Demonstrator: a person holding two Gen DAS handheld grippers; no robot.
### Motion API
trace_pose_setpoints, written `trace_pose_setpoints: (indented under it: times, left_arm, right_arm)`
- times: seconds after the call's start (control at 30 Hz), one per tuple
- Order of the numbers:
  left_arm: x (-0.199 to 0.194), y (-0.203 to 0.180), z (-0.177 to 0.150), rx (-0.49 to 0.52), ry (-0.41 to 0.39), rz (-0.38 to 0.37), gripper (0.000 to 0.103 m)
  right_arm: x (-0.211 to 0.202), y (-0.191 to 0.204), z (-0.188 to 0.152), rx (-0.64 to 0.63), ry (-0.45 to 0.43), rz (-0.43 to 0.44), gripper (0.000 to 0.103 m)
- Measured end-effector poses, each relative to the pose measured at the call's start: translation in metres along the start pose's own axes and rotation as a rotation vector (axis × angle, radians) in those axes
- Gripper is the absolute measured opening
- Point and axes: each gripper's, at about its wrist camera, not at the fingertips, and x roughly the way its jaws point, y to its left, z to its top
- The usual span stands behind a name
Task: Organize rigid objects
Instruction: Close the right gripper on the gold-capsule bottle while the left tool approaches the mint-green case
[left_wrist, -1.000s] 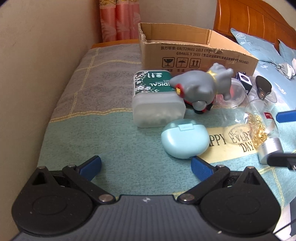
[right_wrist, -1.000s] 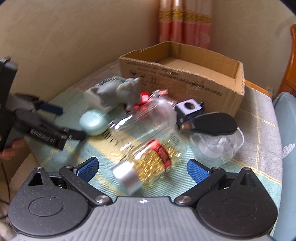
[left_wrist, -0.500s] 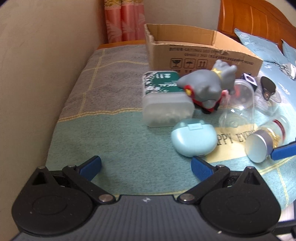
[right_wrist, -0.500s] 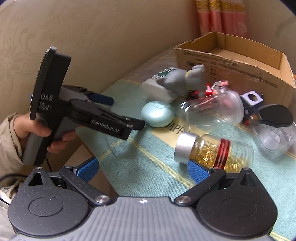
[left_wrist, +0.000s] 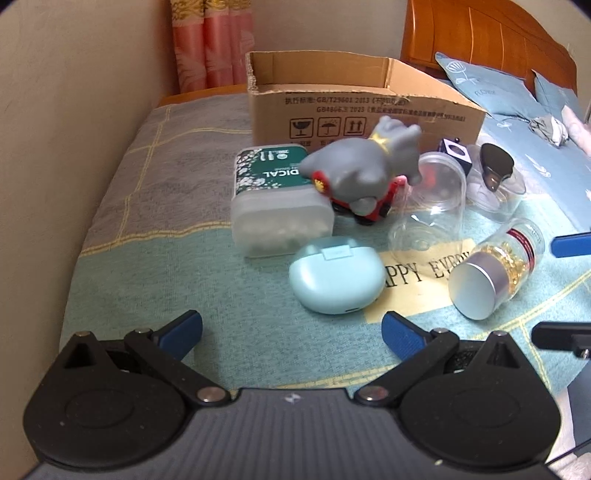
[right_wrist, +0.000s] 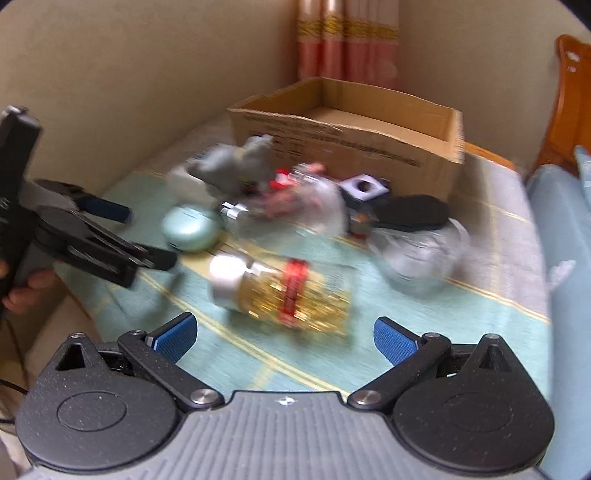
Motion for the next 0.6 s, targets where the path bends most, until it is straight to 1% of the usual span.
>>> trace_pose_setpoints:
  times: [0.03, 0.1, 0.17, 0.3, 0.4, 0.57, 0.6]
  left_arm:
    - [-0.001, 0.000, 0.001, -0.001, 0.000, 0.000, 0.102]
    - [-0.003, 0.001, 0.002, -0.006, -0.006, -0.003, 0.102]
    - [-0.004, 0.003, 0.002, -0.014, -0.012, -0.005, 0.102]
    - [-0.003, 0.004, 0.003, -0.009, -0.007, -0.008, 0.102]
    - [0.000, 0.001, 0.004, 0.002, 0.002, -0.003, 0.102]
    - [0.004, -0.004, 0.005, 0.009, 0.008, -0.026, 0.102]
    - [0.006, -0.006, 0.006, 0.015, 0.008, -0.031, 0.102]
  right_arm:
    - [0.003, 0.004, 0.003, -0.010, -0.012, 0.001, 0.103]
    - [0.010, 0.013, 0.009, -0.036, -0.030, -0.038, 0.103]
    - [0.017, 0.018, 0.015, -0.045, -0.044, -0.052, 0.103]
    - [0.029, 0.019, 0.019, -0.031, -0.046, -0.063, 0.103]
    - [0.038, 0.020, 0.018, -0.051, -0.045, -0.104, 0.103]
    - [0.034, 0.021, 0.017, -0.076, -0.071, -0.107, 0.103]
    - [0.034, 0.021, 0.018, -0.083, -0.070, -0.103, 0.102]
